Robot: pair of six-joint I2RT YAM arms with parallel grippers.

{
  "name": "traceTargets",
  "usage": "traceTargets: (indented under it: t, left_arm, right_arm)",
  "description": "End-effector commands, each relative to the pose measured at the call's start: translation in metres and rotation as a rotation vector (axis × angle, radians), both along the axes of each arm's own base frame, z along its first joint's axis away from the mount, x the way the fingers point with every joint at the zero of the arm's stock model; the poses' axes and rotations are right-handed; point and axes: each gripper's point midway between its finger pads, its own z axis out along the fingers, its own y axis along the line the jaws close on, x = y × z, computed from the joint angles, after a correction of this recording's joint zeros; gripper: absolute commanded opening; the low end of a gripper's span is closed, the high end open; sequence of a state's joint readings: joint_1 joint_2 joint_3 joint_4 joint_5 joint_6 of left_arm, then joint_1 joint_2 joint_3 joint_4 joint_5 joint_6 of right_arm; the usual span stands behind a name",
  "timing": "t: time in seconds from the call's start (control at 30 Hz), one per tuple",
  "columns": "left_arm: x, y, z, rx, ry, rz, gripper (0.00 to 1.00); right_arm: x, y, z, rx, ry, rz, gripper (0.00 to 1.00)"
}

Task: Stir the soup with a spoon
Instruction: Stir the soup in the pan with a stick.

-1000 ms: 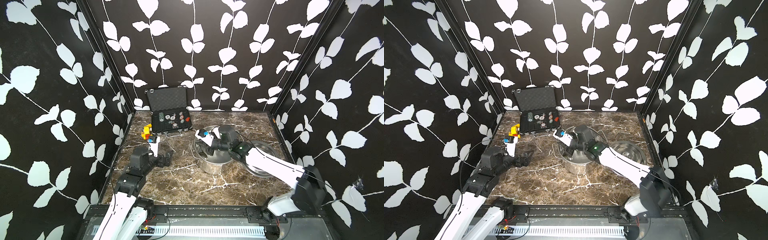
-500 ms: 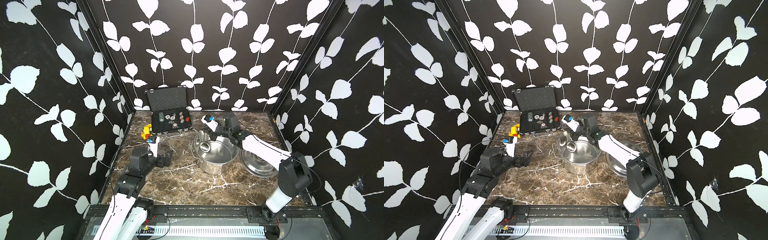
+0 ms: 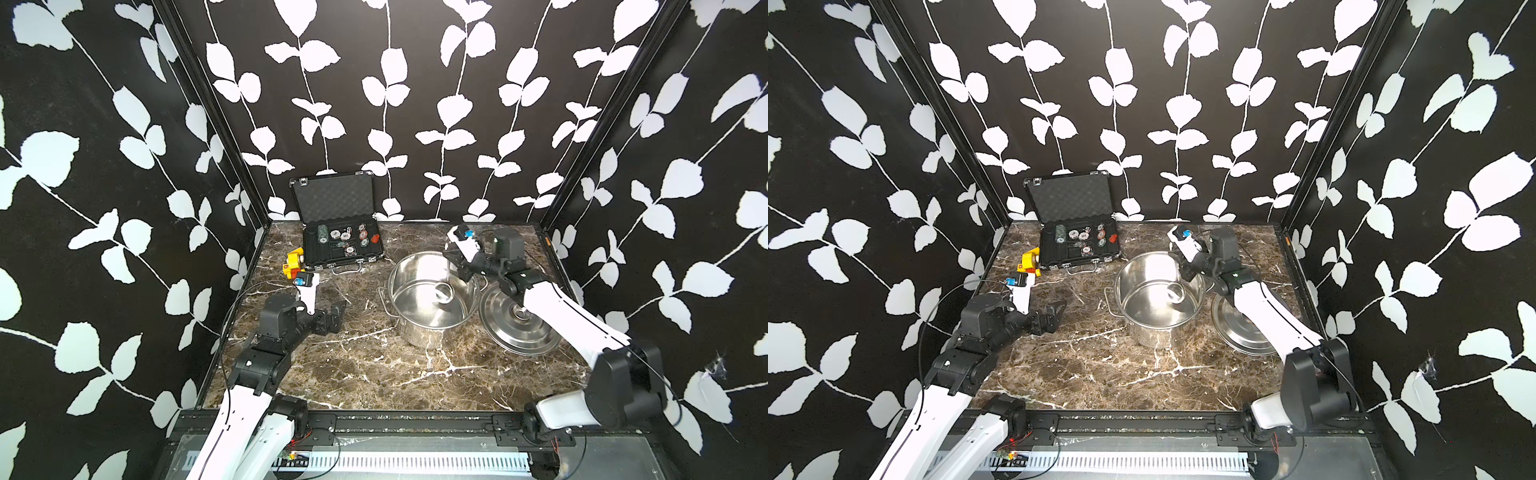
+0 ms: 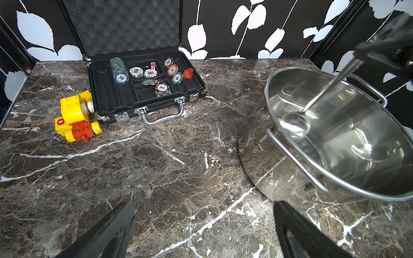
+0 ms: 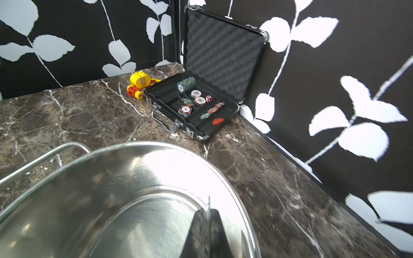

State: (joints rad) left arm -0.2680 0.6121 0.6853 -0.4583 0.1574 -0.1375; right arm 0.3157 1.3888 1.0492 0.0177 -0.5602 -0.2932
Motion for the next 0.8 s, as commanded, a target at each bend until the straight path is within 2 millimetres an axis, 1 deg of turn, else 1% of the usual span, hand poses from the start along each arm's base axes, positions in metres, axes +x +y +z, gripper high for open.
traceTargets:
  t: [0.0,0.07,0.17,0.37,0.5,0.6,0.7,0.77]
  left_arm:
    - [0.001,0.0,-0.002,0.011,-0.007,0.0,0.99]
    - [0.001,0.0,-0.001,0.011,-0.008,-0.001,0.99]
    - [0.001,0.0,-0.001,0.009,-0.007,-0.004,0.99]
    - [0.001,0.0,-0.001,0.009,-0.01,-0.001,0.99]
    - [0.001,0.0,-0.001,0.008,-0.009,-0.002,0.99]
    - [0.001,0.0,-0.001,0.01,-0.008,-0.001,0.99]
    - [0.001,0.001,0.0,0.01,-0.012,0.001,0.99]
    - [0.001,0.0,-0.001,0.009,-0.011,0.0,0.99]
  right_arm:
    - [-0.012,-0.014,0.004,0.009,0.003,-0.032,0.0]
    - [-0.021,-0.018,-0.001,0.004,0.017,-0.039,0.0]
    - [-0.036,-0.022,-0.003,0.011,0.028,-0.039,0.0]
    - [-0.074,-0.021,-0.003,0.075,0.057,0.0,0.0]
    - [-0.103,-0.006,-0.004,0.06,0.053,0.089,0.0]
    - [-0.119,0.014,-0.001,0.041,0.036,0.161,0.0]
    - [-0.125,0.034,0.002,0.007,0.0,0.212,0.0]
    - [-0.127,0.051,0.004,-0.01,-0.018,0.252,0.0]
